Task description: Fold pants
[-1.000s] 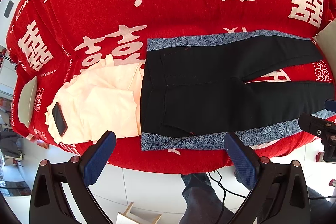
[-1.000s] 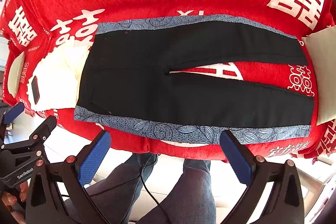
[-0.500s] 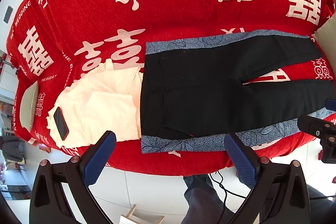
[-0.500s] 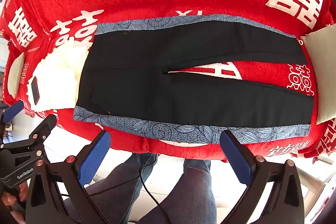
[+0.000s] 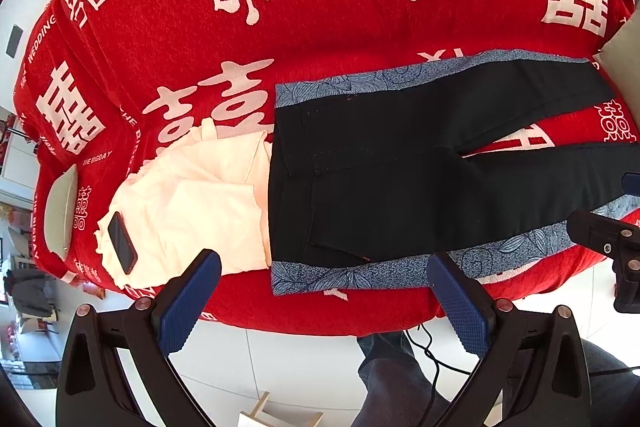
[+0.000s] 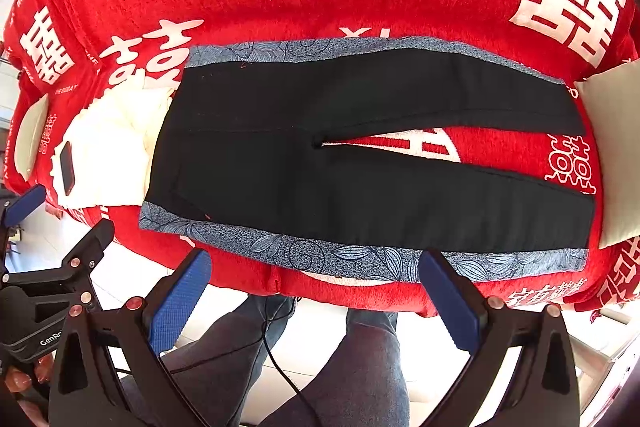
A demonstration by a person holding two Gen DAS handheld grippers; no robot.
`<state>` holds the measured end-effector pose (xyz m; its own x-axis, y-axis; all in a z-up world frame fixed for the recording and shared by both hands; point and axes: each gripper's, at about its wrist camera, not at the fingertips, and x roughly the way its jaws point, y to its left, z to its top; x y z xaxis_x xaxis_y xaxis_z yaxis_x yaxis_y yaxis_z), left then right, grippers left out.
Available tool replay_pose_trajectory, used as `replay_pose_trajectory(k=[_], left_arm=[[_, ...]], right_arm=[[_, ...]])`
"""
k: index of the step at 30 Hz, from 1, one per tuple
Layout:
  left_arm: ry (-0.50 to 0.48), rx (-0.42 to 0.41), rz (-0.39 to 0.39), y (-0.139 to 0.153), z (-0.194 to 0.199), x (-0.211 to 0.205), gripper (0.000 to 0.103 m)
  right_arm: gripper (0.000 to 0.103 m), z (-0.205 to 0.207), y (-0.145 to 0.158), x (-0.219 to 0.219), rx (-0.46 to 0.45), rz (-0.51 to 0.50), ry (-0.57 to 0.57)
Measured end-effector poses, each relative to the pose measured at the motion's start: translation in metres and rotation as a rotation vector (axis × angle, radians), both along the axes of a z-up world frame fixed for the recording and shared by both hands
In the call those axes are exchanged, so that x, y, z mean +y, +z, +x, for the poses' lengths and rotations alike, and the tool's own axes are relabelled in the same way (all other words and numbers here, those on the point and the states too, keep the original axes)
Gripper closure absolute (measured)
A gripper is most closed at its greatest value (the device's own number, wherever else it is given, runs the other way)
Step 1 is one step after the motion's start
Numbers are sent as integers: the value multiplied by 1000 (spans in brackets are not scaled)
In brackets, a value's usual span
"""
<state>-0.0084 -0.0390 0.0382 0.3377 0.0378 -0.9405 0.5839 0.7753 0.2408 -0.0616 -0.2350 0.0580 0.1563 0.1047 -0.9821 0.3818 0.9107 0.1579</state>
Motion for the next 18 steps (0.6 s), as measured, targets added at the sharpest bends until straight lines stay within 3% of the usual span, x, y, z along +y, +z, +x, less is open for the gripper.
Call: replay_pose_trajectory(k=[18], left_arm=[[37,12,22,-3,-1,-10,0]], right_arm=[[0,3,0,-13,-11,22,25]])
